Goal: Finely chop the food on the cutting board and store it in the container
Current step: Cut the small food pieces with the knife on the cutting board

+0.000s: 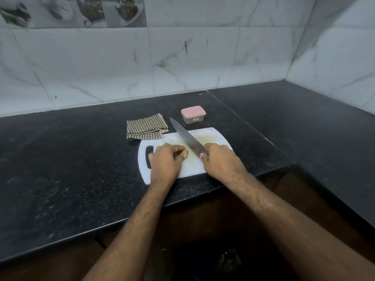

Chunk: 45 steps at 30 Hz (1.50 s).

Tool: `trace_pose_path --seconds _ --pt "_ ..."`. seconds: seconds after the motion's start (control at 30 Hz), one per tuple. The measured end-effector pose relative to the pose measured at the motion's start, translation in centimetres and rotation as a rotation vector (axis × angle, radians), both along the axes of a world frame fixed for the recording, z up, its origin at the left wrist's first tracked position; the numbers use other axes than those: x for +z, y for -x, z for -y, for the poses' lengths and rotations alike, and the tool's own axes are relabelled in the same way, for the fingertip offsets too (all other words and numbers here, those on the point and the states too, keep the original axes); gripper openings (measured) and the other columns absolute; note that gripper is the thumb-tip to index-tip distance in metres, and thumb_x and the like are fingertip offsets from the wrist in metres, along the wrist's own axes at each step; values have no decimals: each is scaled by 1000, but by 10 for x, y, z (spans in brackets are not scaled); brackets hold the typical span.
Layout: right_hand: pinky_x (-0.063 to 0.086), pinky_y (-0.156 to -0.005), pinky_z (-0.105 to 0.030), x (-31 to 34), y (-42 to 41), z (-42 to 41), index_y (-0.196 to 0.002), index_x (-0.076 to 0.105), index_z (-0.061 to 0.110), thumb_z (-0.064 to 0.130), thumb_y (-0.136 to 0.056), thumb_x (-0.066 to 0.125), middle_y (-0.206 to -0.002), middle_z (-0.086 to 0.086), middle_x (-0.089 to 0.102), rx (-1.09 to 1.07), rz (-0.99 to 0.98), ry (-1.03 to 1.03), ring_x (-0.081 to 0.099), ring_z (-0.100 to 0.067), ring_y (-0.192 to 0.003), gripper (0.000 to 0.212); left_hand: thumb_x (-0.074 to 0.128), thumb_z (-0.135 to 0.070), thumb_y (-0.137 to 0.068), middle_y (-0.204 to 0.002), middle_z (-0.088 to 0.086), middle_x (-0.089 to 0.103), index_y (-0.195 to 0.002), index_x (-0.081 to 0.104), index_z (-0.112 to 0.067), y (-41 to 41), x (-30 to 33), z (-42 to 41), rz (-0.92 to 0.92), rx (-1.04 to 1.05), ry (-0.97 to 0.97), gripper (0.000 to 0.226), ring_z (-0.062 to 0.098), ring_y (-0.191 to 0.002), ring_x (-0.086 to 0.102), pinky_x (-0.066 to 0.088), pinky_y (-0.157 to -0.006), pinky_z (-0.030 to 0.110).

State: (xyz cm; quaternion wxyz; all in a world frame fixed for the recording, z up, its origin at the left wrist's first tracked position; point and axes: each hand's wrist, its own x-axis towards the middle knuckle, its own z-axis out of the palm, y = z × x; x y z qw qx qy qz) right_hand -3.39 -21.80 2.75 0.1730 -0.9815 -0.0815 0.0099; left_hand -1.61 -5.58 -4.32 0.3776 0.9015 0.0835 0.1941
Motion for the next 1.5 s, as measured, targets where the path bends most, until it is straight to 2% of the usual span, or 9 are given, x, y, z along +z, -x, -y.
trace_pose_path --seconds 0.43,0.5,0.57,0.67,0.77,0.9,1.1,1.27,1.5 --pt "43 -72 -34 2 7 -12 -122 57 17 32 -104 46 -94 0 51 4 -22 41 50 -22 -87 26 73 -34 -94 -115 -9 74 -118 78 -27 4 3 1 5 -10 22 25 17 -111 57 24 -91 33" --pt "42 -71 -34 2 9 -13 -122 57 17 32 -104 46 -94 0 50 3 -27 37 49 -22 -87 26 75 -32 -93 -114 -9 75 -116 78 -26 5 3 2 20 -8 53 24 16 -111 60 28 -97 33" --pt "41 -70 -33 3 10 -14 -122 57 17 31 -104 45 -93 1 50 3 -31 38 49 -21 -86 25 79 -30 -90 -109 -10 77 -111 80 -25 5 1 1 43 -7 116 22 14 -108 65 38 -108 40" --pt "40 -69 -33 4 12 -15 -119 57 18 30 -104 45 -90 2 49 16 -14 66 50 -20 -84 22 82 -29 -86 -105 -10 78 -107 81 -24 5 -1 -1 51 0 157 21 13 -104 67 46 -105 49" --pt "40 -67 -34 5 12 -14 -119 57 19 24 -102 47 -90 1 49 24 8 116 50 -20 -83 20 79 -30 -89 -105 -12 77 -107 81 -27 5 2 0 54 -6 104 18 13 -103 66 41 -104 44" --pt "40 -67 -34 3 11 -13 -120 56 19 22 -102 47 -88 1 49 34 18 146 50 -19 -82 20 72 -31 -95 -107 -10 73 -106 79 -30 6 5 3 27 -1 -59 13 16 -105 59 27 -88 38" --pt "41 -66 -33 3 11 -14 -121 54 19 19 -101 47 -88 1 49 47 -7 153 52 -19 -82 22 71 -31 -95 -108 -10 72 -106 78 -31 4 4 3 12 6 -69 13 16 -106 56 24 -87 37" --pt "41 -65 -33 5 8 -14 -120 55 19 16 -99 45 -82 3 46 67 -17 156 53 -19 -80 23 75 -31 -92 -99 -13 76 -104 78 -28 5 3 1 32 6 25 13 10 -98 65 26 -89 35" --pt "42 -68 -34 12 12 -14 -122 53 17 16 -99 46 -87 0 46 104 -29 217 51 -20 -82 24 71 -31 -95 -107 -13 71 -106 74 -31 3 3 3 2 5 -89 11 14 -106 57 22 -89 36"
